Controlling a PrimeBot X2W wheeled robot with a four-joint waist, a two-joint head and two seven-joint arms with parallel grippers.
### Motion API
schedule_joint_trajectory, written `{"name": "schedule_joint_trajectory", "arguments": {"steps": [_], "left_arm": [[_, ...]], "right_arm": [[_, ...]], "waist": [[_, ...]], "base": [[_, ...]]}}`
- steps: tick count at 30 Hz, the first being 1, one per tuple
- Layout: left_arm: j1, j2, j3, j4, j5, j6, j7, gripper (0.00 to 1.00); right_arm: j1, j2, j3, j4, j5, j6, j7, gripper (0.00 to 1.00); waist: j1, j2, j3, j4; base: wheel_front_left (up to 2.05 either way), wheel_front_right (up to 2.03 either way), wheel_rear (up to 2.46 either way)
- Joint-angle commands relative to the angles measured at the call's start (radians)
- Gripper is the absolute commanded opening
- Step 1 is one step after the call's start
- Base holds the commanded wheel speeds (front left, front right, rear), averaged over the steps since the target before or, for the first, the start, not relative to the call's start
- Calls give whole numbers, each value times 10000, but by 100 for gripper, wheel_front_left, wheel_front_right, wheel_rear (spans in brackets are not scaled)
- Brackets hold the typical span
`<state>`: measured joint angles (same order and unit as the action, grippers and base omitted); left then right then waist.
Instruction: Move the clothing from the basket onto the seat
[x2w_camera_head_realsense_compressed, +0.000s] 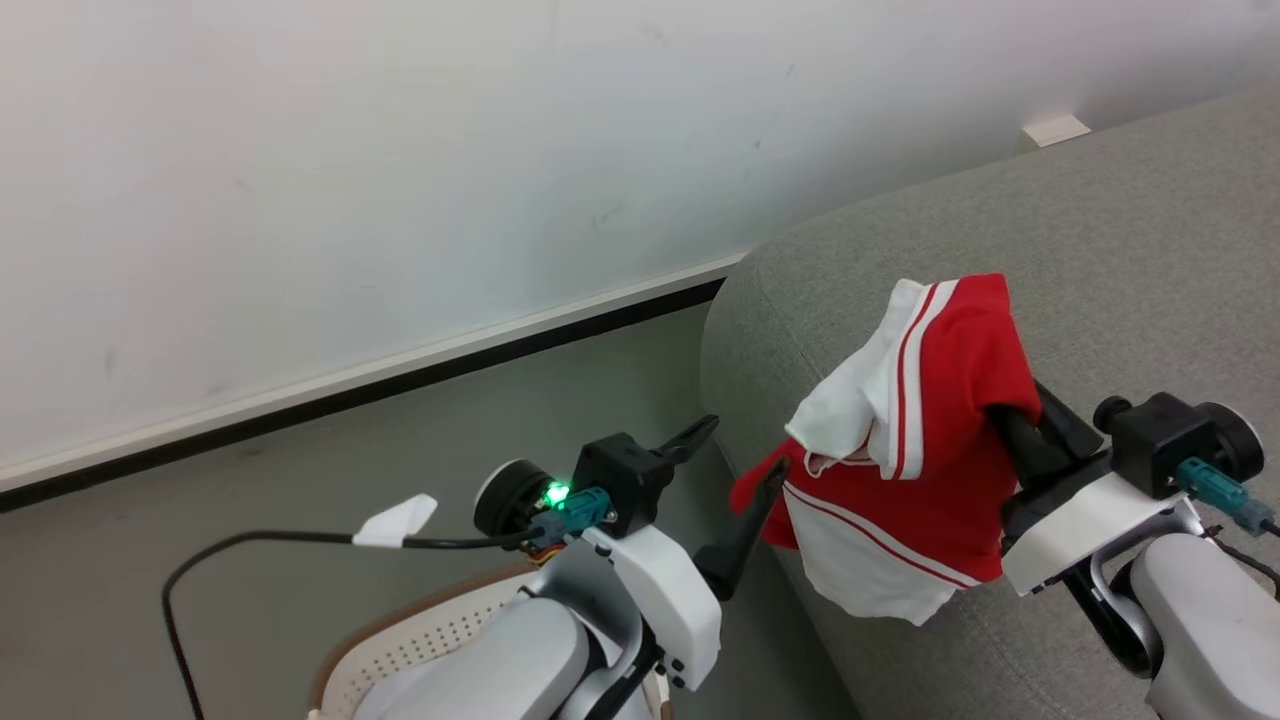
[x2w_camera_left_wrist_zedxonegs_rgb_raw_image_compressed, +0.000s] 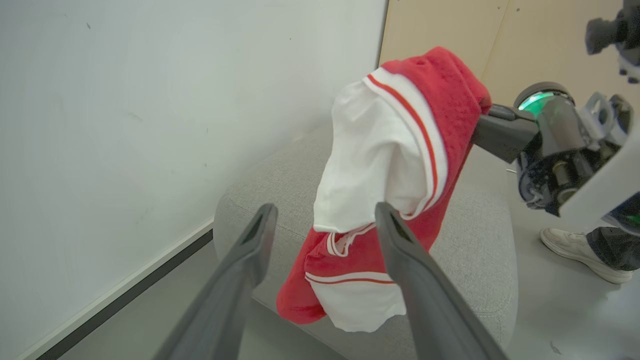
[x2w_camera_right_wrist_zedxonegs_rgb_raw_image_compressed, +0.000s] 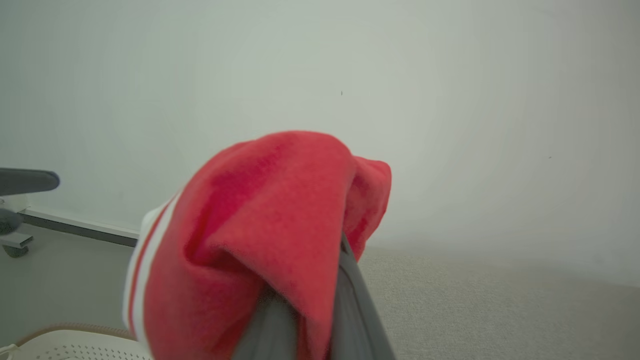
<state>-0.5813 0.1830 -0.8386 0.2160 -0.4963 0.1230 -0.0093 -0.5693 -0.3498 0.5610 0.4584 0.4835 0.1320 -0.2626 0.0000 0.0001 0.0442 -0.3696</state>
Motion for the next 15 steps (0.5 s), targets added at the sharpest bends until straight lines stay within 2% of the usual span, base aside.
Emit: {"name": "schedule_joint_trajectory", "arguments": {"steps": [1, 8, 15], "left_arm": [[-1, 45, 8, -49, 64, 1, 21, 100], [-693, 200, -165, -458, 341, -123, 438, 100], [-1710, 501, -247, -961, 680, -403, 965, 100]], "right_arm": [[131, 10, -194, -52, 9, -25, -33, 0], [-553, 170, -1827, -8, -191, -25, -21, 0], [-2008, 165, -4086, 353, -1145, -25, -19, 0]], "waist": [[0, -1, 105, -41], [0, -1, 1471, 236], [0, -1, 3429, 726]], "base": [[0, 0, 0], [0, 0, 0], [0, 0, 0]]}}
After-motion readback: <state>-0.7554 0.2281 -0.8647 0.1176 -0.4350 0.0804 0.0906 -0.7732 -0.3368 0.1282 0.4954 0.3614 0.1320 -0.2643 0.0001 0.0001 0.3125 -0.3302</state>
